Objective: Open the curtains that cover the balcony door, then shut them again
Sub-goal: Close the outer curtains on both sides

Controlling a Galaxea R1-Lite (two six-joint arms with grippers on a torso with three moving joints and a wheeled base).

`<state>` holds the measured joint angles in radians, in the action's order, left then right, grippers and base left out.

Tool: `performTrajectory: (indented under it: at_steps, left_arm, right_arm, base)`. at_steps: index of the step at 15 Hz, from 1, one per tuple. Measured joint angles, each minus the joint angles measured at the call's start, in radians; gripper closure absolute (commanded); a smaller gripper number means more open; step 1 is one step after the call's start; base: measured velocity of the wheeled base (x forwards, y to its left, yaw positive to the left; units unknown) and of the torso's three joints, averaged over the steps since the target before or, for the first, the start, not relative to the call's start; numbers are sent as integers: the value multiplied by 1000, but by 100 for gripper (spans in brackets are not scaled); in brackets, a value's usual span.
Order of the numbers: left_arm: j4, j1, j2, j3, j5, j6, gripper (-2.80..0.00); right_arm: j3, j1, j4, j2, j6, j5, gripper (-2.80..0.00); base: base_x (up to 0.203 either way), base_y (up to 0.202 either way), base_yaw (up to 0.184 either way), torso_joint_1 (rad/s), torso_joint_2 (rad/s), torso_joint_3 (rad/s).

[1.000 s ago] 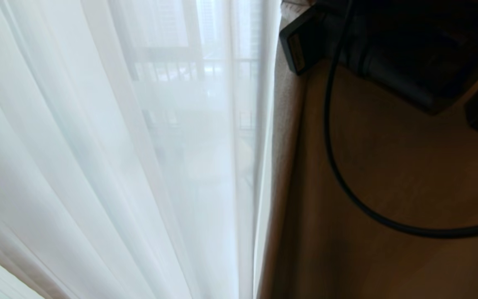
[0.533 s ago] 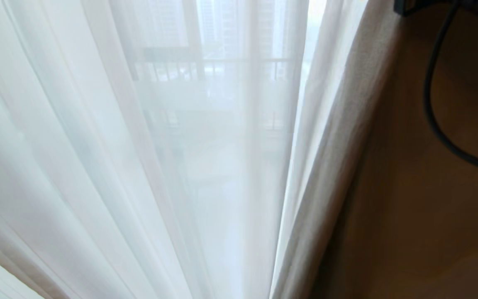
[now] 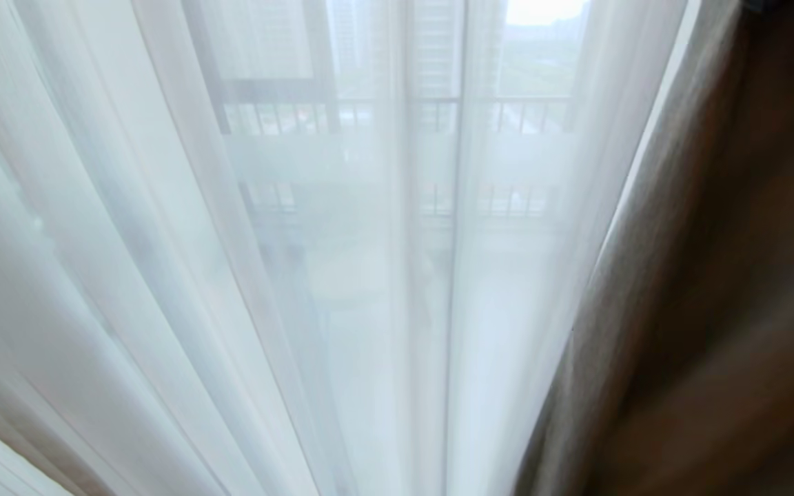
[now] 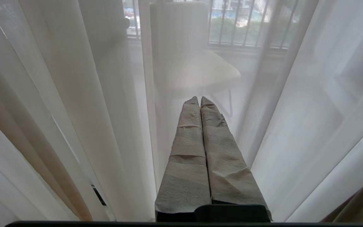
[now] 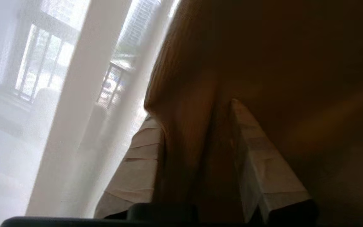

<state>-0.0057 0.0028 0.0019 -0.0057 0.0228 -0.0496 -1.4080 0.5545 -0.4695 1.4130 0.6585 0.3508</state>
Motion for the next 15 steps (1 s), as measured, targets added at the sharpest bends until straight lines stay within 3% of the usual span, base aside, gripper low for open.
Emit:
performTrajectory:
  at_steps: [7,15]
  left_arm:
    - [0,0,0,0,0,0,0]
    - [0,0,0,0,0,0,0]
  right_arm:
    - [170,-2,21,-171,2,1,-280]
    - [596,-1,155,-673,13,0,-280]
  base:
    - [0,0,0,0,0,0]
    - [0,0,0,0,0,0]
